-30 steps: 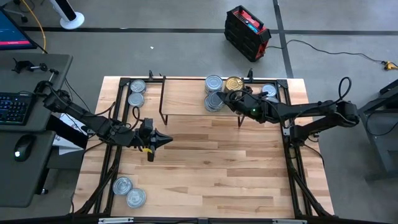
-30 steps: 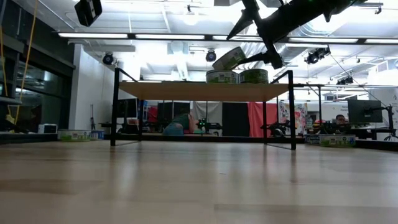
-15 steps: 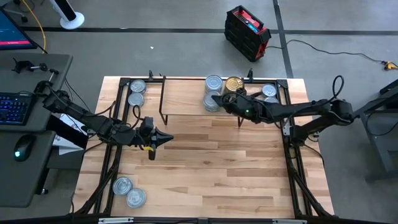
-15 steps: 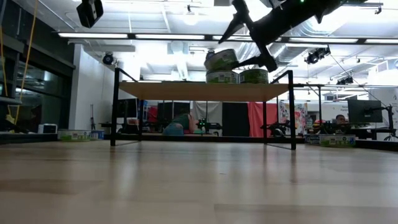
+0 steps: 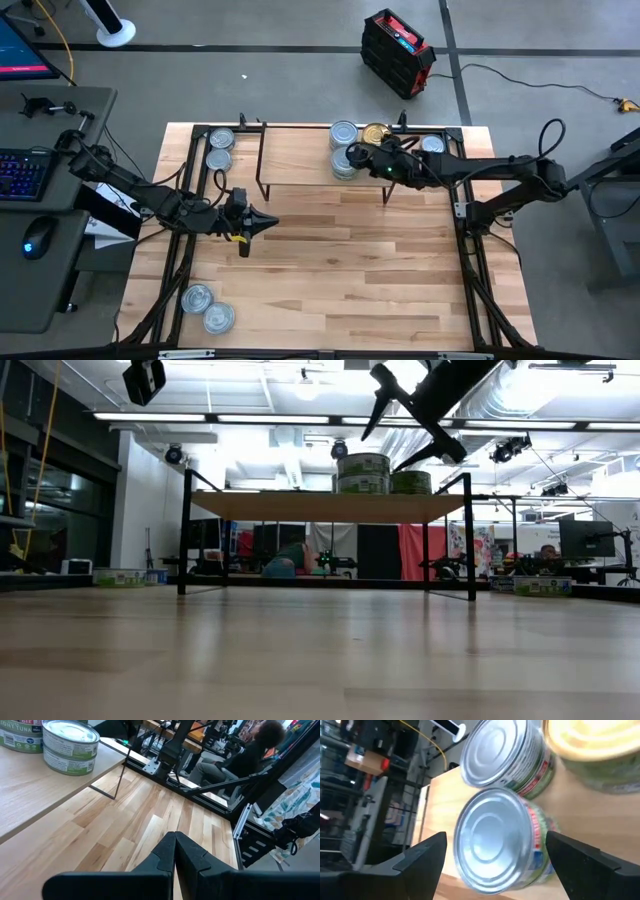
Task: Stack canned seafood by type on shelf
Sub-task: Stack the light green tuna can on top of the other light green tuna can on the shelf
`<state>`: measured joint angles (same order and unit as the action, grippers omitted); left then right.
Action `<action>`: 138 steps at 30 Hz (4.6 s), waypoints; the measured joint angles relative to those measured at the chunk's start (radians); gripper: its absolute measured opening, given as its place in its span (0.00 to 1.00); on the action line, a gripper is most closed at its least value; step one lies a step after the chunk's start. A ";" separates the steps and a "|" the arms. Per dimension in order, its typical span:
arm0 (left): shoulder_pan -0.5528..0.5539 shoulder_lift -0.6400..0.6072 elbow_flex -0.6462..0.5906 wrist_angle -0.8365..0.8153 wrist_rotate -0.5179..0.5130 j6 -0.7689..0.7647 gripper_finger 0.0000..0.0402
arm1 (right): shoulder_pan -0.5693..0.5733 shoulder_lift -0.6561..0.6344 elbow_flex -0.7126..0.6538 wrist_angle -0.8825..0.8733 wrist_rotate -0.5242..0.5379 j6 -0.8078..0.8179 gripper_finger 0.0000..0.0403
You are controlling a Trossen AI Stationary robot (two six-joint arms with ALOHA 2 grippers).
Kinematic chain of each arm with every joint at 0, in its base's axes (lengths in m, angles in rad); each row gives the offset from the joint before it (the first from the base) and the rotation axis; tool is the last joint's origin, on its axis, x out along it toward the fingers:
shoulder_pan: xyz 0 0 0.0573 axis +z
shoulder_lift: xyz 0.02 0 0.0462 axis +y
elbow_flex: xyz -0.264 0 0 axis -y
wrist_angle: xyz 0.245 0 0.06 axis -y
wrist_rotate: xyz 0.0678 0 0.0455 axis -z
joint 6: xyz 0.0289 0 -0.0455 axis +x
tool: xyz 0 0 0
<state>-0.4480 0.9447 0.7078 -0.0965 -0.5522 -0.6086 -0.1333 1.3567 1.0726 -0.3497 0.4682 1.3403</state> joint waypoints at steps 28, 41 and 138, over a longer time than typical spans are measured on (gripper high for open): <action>-0.147 0.029 -0.004 -0.103 0.285 -0.510 0.00 | 0.353 -0.124 0.026 -0.265 -0.124 -0.241 0.82; -0.507 0.337 0.031 -0.065 0.455 -0.928 0.00 | 0.484 0.205 0.024 -0.197 -0.420 -0.300 0.05; -0.040 0.753 0.077 0.245 0.159 0.274 0.00 | 0.441 0.551 0.025 0.094 -0.350 -0.504 0.00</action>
<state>-0.4884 1.6977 0.7853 0.1487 -0.3931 -0.3349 0.3082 1.9080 1.0977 -0.2562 0.1185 0.8365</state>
